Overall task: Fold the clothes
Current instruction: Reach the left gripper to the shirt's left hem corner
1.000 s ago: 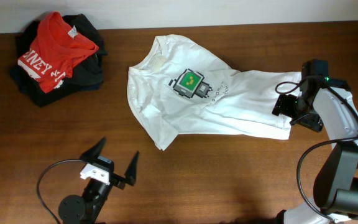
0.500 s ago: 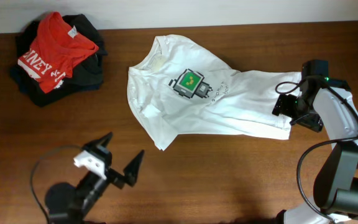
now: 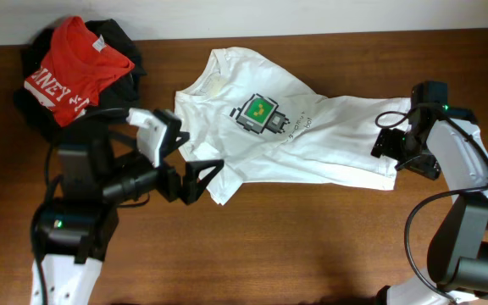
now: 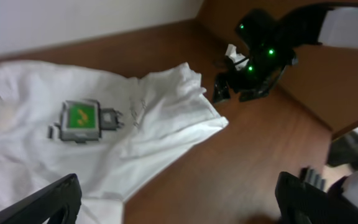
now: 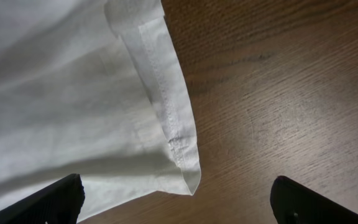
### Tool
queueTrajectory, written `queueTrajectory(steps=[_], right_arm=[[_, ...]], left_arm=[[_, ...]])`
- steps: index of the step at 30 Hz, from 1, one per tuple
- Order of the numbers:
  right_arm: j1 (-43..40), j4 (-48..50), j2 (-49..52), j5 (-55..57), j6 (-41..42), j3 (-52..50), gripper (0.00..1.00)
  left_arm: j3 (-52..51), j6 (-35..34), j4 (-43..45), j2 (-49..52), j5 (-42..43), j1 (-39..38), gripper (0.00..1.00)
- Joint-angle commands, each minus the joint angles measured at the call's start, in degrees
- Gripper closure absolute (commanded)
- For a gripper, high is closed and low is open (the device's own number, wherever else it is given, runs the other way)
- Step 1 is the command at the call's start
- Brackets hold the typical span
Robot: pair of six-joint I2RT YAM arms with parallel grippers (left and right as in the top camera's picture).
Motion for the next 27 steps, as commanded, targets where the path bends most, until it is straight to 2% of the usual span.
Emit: queueTrajectory(steps=[1, 4, 5, 7, 9, 13, 15, 17, 21, 27], right_arm=[[0.2, 0.0, 0.1, 0.9, 0.3, -0.2, 0.01], [0.2, 0.0, 0.1, 0.9, 0.3, -0.2, 0.01], [0.2, 0.0, 0.1, 0.9, 0.3, -0.2, 0.01], [0.2, 0.0, 0.1, 0.9, 0.3, -0.2, 0.01], [0.2, 0.0, 0.1, 0.9, 0.3, -0.2, 0.01], [0.2, 0.0, 0.1, 0.9, 0.3, -0.2, 0.01], [0.2, 0.0, 0.1, 0.9, 0.3, -0.2, 0.01], [0.2, 0.0, 0.1, 0.9, 0.3, -0.2, 0.01], [0.2, 0.0, 0.1, 0.9, 0.3, -0.2, 0.01], [0.3, 0.0, 0.1, 0.9, 0.3, -0.2, 0.01]], left_arm=[[1.5, -15.1, -3.2, 3.7, -15.6, -2.0, 0.01], [4.5, -17.2, -9.7, 7.3, -30.2, -7.2, 0.01], [8.1, -20.2, -15.1, 10.7, -39.6, -10.8, 0.01], [15.2, -22.9, -23.1, 18.4, -50.1, -15.6, 0.01], [18.8, -23.0, -24.5, 24.8, -50.3, -17.6, 0.01], [18.9, -23.9, -23.0, 34.2, -46.6, -18.1, 0.01], [18.9, -31.2, -24.6, 38.6, -47.8, -17.6, 0.01], [18.9, -32.0, -24.7, 42.8, -47.7, -17.0, 0.01], [18.9, -37.4, -24.6, 49.1, -47.1, -17.0, 0.01], [18.8, -40.2, -23.6, 54.6, -47.1, -16.8, 0.04]])
